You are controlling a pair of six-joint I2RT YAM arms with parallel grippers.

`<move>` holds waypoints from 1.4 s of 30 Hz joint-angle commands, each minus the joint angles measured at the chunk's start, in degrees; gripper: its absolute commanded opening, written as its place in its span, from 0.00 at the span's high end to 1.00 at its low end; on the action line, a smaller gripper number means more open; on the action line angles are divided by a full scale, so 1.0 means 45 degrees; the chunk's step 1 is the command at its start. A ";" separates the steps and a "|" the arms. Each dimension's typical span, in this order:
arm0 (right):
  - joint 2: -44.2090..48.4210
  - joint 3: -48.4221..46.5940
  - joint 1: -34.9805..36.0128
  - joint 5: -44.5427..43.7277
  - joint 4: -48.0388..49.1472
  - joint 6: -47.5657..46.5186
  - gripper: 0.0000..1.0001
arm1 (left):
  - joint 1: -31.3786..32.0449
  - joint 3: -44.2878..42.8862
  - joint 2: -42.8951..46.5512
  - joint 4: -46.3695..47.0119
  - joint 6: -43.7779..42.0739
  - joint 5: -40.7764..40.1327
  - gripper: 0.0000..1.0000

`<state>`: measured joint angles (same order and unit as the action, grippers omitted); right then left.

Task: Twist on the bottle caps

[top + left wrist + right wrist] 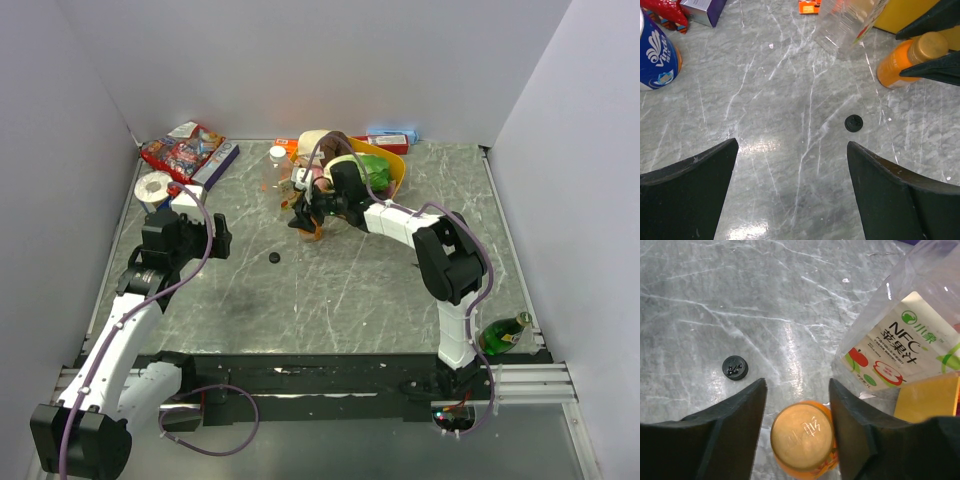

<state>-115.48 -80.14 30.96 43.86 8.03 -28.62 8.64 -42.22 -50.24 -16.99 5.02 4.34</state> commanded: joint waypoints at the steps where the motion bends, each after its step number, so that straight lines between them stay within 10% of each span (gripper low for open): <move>1: 0.0253 -0.0043 -0.0064 -0.0253 0.0676 0.0051 0.36 | -0.0066 0.0045 0.0051 0.0515 -0.0158 0.0402 0.04; 20: 0.3488 -0.0219 -0.0435 0.0840 0.0152 0.1810 0.17 | -0.0085 -0.0013 0.0266 0.1139 -0.0547 0.2431 0.04; 22: 0.4639 -0.0102 -0.0435 0.0685 -0.0844 0.1810 0.01 | -0.0085 -0.0013 0.0169 0.1431 -0.0841 0.3446 0.04; 32: 0.8258 -0.1118 -0.2403 -0.3727 -1.1134 -0.0260 0.00 | 0.0383 -0.0032 -0.1354 0.4471 -0.0276 0.6888 0.04; 42: 0.9294 0.0169 -0.6392 -0.3809 -1.5498 -0.1373 0.21 | 0.1476 -0.0717 -0.2587 0.5047 0.0507 0.6946 0.03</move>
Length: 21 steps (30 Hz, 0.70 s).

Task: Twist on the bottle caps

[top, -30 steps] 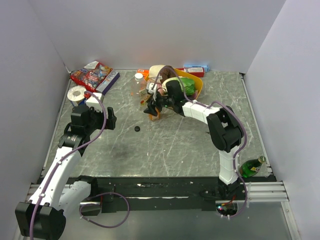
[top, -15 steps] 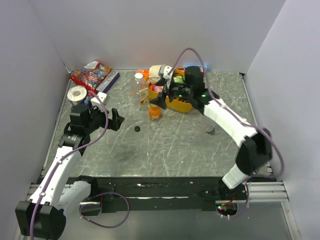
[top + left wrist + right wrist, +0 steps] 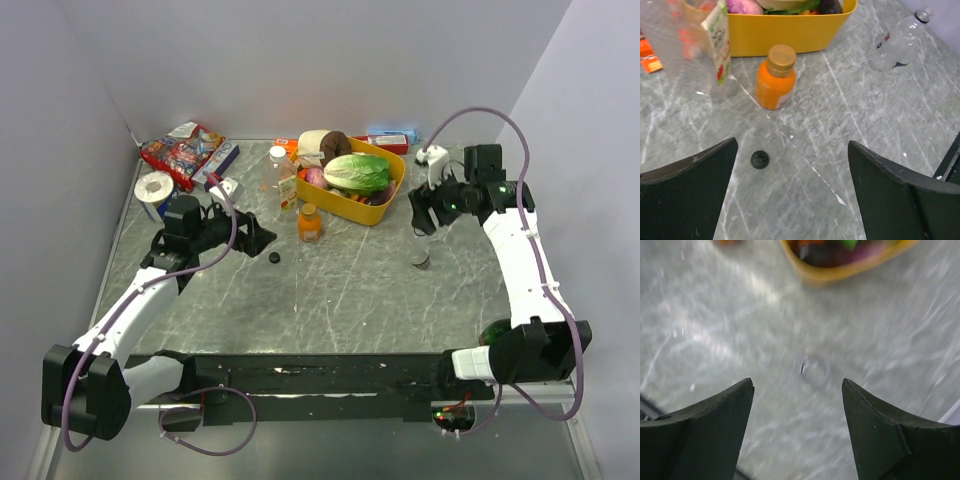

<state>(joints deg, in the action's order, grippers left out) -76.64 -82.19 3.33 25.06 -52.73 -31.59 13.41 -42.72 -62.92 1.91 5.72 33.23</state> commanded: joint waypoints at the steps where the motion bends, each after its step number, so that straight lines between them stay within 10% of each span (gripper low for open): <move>1: 0.1032 0.1189 -0.0233 0.0388 -0.1665 -0.0713 0.20 | 0.0496 -0.0527 0.0308 0.0806 0.0332 0.0525 0.03; 21: -0.1601 0.1000 -0.0155 -0.1389 0.1015 -0.0304 0.32 | 0.0907 -0.0937 0.0485 -0.0249 -0.0450 -0.0003 0.02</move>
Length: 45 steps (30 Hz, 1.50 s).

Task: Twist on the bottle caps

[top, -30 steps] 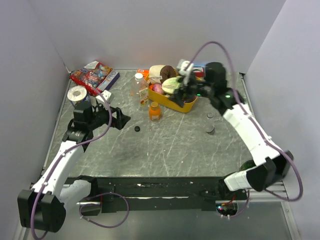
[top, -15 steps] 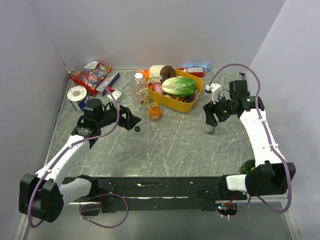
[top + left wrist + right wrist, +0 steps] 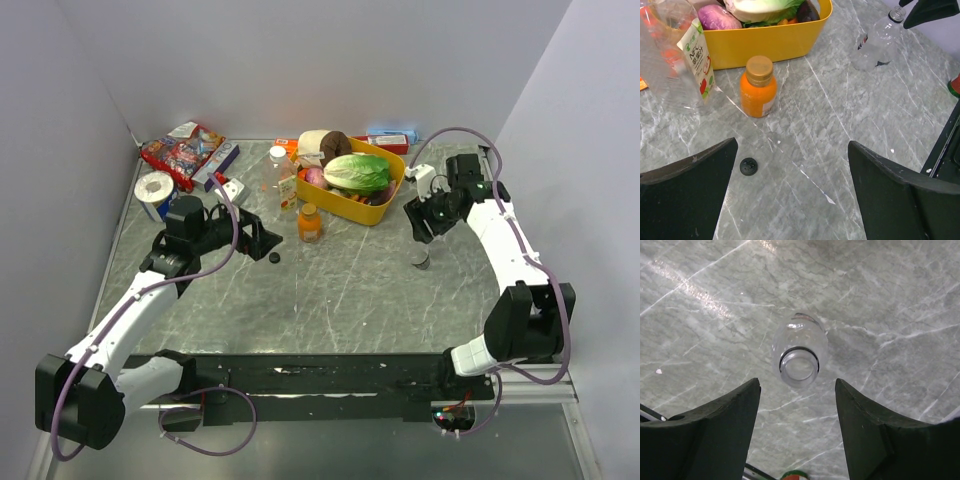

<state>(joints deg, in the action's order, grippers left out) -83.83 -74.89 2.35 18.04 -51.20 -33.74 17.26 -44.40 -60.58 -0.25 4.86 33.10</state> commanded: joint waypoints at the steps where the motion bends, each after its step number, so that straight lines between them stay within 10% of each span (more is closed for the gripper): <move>1: -0.0139 -0.0700 0.0064 0.0189 0.0694 0.0192 0.33 | 0.0033 -0.0562 -0.0035 0.0270 -0.0241 0.0007 0.02; 17: -0.0902 -0.0877 0.0279 0.0092 0.0577 0.0329 0.53 | 0.0052 -0.0387 -0.0191 0.0368 -0.0280 0.0202 0.02; 26: 0.0580 -0.1929 0.0862 0.3146 -0.1603 -0.1230 0.85 | 0.1006 -0.0504 -0.0231 -0.0198 -0.2425 0.1704 0.01; 36: 0.2086 -0.4859 0.5761 0.5736 -0.4425 -0.2701 0.86 | 0.3899 -0.0894 -0.1010 0.2553 -0.2547 0.0457 0.04; 45: 0.1111 -0.6657 0.6997 0.5541 -0.4423 -0.2562 0.85 | 0.4524 -0.1245 -0.1870 0.3942 -0.2389 0.1432 0.04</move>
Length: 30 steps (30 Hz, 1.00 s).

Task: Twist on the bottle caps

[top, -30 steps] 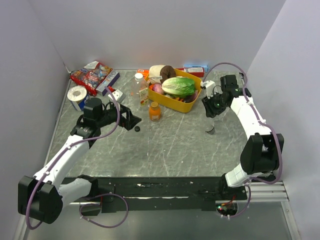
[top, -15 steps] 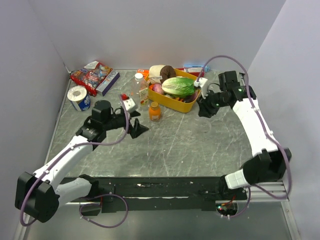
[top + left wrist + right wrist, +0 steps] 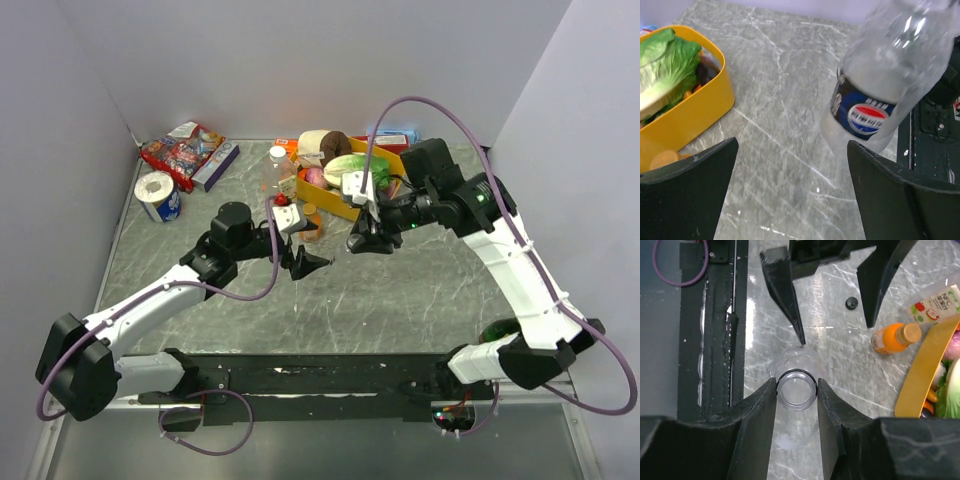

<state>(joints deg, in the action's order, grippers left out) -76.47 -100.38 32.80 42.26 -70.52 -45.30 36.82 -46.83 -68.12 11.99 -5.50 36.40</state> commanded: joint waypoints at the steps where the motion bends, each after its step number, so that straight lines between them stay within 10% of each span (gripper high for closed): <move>1: -0.0624 -0.1072 0.0309 -0.0053 0.0045 0.0104 0.86 | 0.0197 -0.0746 -0.0253 0.1223 -0.0184 0.0874 0.04; 10: -0.0878 -0.0663 0.0231 -0.1833 0.1237 0.0281 0.95 | -0.0347 -0.1958 -0.0157 -0.2487 -0.2526 0.1831 0.04; 30: -0.2109 -0.2245 0.0641 0.1527 0.2507 0.2195 0.96 | -0.0506 -0.1801 -0.1035 -0.1004 -0.1532 0.3415 0.01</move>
<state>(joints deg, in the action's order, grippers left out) -87.02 -108.77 34.85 46.78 -62.48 -37.28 34.22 -52.84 -73.36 5.30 -12.69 48.88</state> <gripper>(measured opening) 0.415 0.987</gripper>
